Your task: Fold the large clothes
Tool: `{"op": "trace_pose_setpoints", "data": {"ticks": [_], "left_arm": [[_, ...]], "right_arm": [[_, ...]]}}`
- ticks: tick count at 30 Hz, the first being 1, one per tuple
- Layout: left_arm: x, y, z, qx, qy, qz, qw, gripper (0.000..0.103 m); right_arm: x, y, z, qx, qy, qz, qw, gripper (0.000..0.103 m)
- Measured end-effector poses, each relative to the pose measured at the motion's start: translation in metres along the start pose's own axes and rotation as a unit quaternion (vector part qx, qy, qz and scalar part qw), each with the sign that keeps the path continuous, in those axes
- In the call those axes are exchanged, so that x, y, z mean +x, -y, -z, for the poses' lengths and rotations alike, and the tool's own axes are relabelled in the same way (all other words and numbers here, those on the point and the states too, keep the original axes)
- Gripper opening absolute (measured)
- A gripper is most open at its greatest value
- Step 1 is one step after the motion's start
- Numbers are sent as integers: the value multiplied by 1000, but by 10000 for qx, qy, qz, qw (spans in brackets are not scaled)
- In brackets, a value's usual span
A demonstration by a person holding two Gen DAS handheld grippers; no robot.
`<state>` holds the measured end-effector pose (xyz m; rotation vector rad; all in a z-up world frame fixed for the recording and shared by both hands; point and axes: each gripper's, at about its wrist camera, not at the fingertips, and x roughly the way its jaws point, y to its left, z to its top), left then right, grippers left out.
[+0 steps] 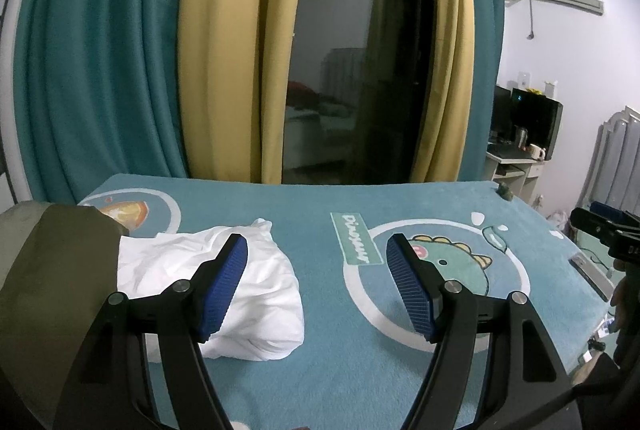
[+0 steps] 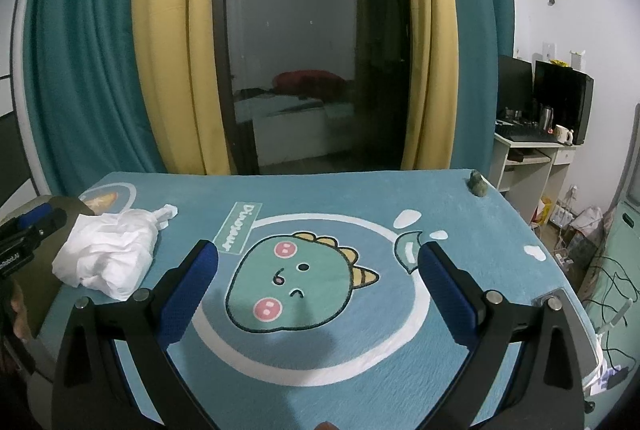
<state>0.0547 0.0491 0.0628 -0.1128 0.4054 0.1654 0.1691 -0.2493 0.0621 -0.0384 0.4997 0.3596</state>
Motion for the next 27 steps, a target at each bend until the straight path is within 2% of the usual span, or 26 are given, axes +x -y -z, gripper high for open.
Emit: {"op": "trace_pose_setpoints", "data": {"ticks": [27], "left_arm": [[7, -3, 3, -24, -125, -48, 9999, 75]], "right_arm": [[2, -3, -3, 7, -6, -15, 10000, 99]]}}
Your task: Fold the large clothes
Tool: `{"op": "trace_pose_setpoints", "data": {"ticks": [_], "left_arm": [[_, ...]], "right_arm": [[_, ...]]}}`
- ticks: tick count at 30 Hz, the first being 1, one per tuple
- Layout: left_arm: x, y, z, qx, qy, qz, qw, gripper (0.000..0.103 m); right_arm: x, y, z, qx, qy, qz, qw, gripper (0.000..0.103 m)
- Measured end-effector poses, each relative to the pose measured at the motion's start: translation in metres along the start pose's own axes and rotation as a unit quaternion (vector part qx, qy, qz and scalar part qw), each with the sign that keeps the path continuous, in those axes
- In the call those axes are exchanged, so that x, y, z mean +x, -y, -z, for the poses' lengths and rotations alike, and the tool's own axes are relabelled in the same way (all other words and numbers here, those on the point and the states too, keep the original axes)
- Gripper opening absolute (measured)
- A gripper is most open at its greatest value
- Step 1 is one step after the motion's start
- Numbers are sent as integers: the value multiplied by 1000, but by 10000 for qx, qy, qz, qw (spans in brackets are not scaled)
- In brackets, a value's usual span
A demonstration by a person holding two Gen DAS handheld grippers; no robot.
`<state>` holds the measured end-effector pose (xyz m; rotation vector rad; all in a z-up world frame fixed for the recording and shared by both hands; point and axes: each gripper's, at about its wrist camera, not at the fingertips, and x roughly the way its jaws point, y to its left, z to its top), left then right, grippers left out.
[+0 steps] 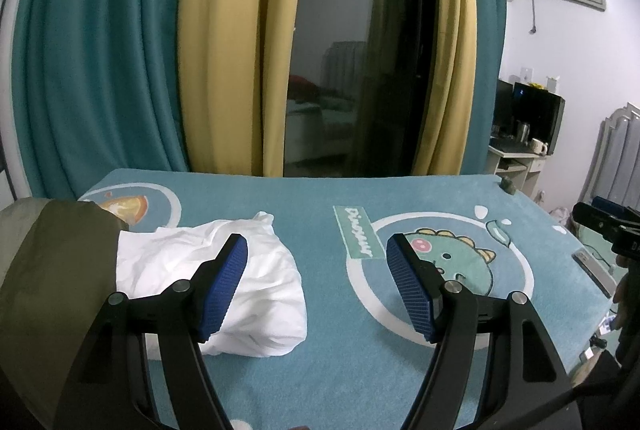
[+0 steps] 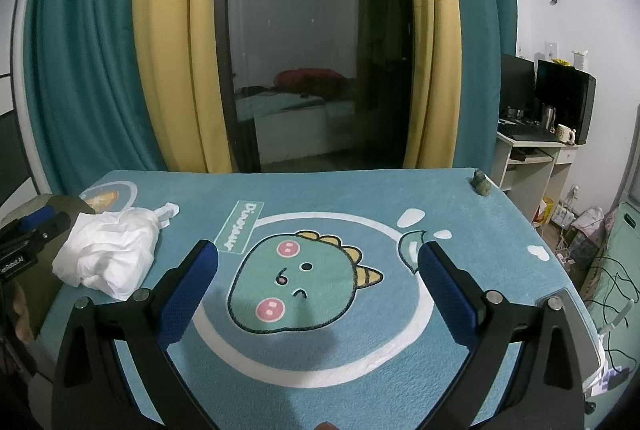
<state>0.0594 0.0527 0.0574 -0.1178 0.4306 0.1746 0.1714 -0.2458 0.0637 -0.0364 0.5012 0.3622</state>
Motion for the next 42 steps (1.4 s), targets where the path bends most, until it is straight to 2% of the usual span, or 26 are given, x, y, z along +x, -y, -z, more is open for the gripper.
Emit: {"op": "trace_pose_setpoints", "data": {"ticks": [42], "left_arm": [[-1, 0, 10, -31, -179, -23, 9998, 75]], "right_arm": [[4, -4, 6, -60, -72, -5, 10000, 99]]}}
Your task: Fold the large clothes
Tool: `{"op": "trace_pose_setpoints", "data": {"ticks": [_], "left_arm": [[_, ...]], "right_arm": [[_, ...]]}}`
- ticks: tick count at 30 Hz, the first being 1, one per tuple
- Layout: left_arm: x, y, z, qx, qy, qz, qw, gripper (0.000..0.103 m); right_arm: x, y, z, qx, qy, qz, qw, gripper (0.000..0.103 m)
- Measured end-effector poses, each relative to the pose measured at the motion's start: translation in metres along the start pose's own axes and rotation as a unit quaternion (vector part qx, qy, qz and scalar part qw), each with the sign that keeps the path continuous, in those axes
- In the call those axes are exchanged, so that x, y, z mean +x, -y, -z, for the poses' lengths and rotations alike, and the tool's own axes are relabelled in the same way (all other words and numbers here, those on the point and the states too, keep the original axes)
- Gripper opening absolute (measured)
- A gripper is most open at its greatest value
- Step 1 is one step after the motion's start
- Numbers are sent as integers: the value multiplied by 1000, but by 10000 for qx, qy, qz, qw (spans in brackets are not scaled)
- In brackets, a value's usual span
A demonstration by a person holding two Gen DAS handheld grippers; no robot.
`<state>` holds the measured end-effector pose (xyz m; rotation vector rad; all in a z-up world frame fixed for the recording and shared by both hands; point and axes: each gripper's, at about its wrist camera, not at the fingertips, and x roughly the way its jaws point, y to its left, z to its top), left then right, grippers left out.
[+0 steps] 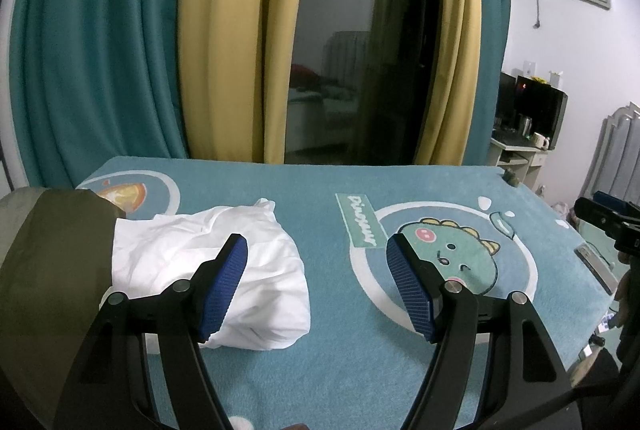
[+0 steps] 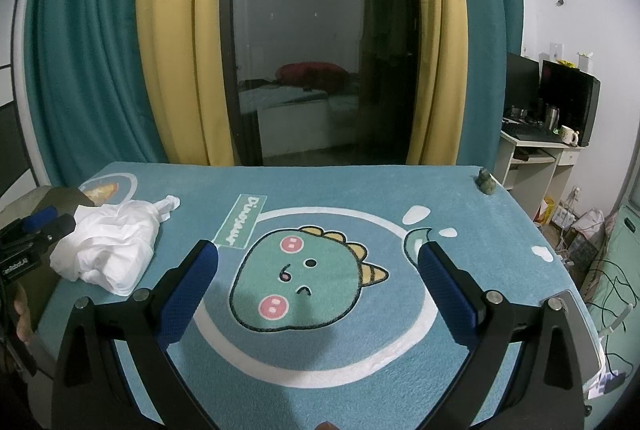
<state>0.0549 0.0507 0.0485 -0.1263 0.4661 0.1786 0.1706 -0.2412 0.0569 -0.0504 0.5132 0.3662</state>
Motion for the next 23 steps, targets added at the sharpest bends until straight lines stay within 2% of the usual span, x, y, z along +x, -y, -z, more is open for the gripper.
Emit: {"op": "trace_pose_setpoints", "data": {"ticks": [21, 23], "left_arm": [[4, 0, 3, -36, -14, 42, 10000, 75], [7, 0, 4, -74, -108, 125, 9998, 75]], "right_arm": [[2, 0, -1, -12, -16, -16, 10000, 99], [3, 0, 0, -9, -21, -23, 10000, 99]]}}
